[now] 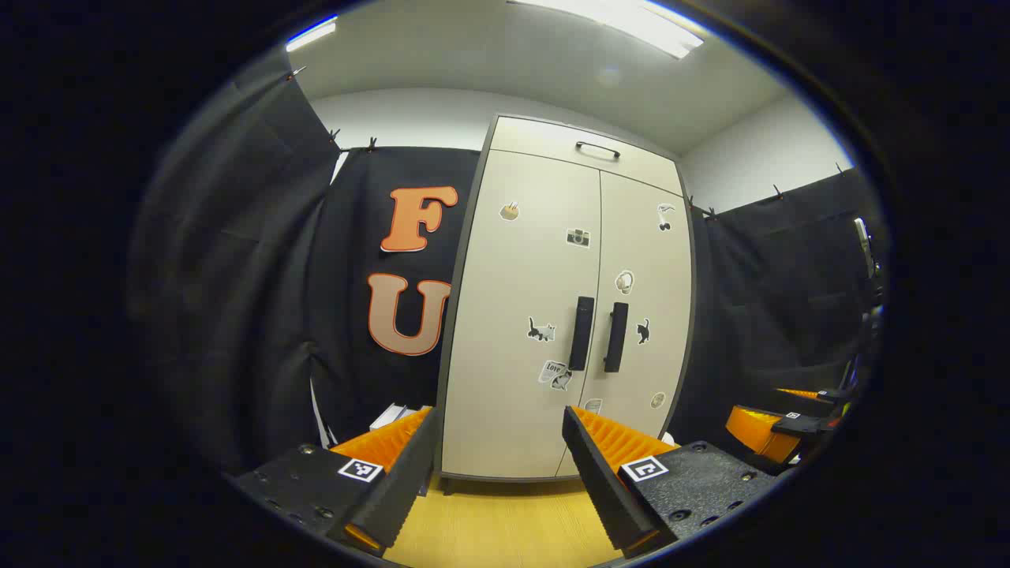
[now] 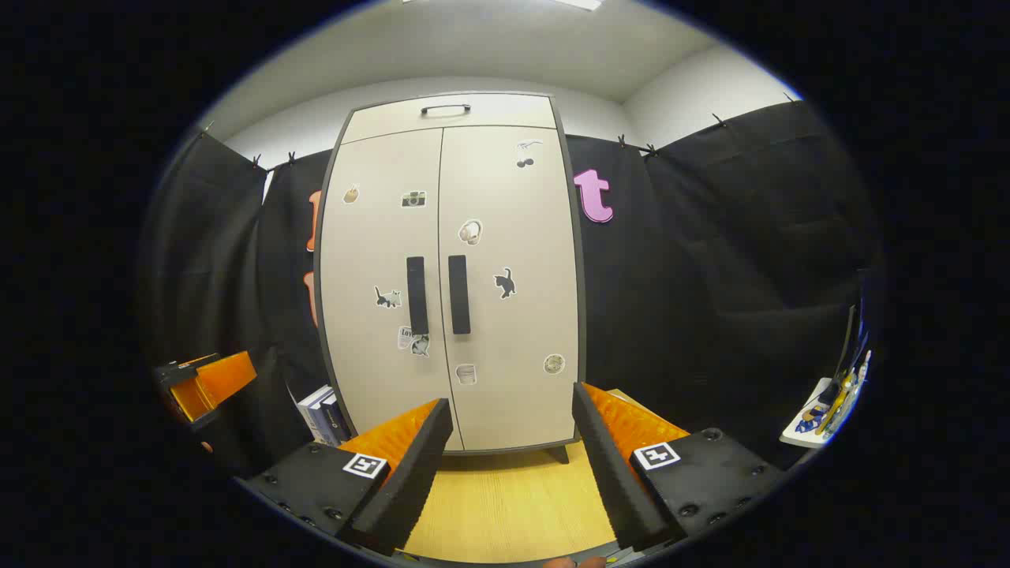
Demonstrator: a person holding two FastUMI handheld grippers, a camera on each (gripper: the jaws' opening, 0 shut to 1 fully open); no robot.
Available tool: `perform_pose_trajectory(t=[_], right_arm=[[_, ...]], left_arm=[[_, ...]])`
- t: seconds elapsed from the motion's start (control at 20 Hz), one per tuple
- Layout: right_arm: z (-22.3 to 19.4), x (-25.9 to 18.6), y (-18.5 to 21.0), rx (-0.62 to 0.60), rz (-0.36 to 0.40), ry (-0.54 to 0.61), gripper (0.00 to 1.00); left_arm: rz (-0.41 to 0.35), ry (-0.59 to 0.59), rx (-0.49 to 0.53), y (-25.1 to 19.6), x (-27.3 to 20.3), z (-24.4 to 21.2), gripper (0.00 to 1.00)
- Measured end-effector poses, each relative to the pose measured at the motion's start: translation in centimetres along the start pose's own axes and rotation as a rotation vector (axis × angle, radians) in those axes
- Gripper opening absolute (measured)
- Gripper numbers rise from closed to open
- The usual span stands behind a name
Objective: Open the right door of the double-door shoe cabinet with the right hand, and open the left door with the left hand.
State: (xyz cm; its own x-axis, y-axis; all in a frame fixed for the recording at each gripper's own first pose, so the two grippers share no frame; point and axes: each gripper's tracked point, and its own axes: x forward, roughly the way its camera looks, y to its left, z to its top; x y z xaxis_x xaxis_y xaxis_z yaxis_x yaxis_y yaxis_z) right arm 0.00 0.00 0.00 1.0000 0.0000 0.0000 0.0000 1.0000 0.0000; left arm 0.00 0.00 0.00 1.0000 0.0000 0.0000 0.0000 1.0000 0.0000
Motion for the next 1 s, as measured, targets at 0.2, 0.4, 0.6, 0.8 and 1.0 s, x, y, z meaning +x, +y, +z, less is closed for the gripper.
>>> perform_pose_trajectory(t=[0.2,0.4,0.6,0.8,1.0], right_arm=[[-0.3,0.2,0.0,-0.024,-0.004,0.025,0.98],[-0.2,0.4,0.4,-0.057,-0.004,0.017,0.98],[0.1,0.8,1.0,-0.067,0.003,0.012,0.98],[0.1,1.1,1.4,-0.072,0.012,0.013,0.98],[0.0,1.5,2.0,-0.076,0.02,0.014,0.98]], left_arm=[[-0.001,0.003,-0.003,0.1,0.3,0.0,0.94],[0.004,0.011,0.0,0.5,0.6,0.0,0.94],[0.023,0.013,0.011,1.2,0.8,-0.1,0.94],[0.025,0.025,0.004,1.4,1.1,-0.5,0.95],[0.029,0.016,0.008,1.6,1.4,-0.4,0.94]])
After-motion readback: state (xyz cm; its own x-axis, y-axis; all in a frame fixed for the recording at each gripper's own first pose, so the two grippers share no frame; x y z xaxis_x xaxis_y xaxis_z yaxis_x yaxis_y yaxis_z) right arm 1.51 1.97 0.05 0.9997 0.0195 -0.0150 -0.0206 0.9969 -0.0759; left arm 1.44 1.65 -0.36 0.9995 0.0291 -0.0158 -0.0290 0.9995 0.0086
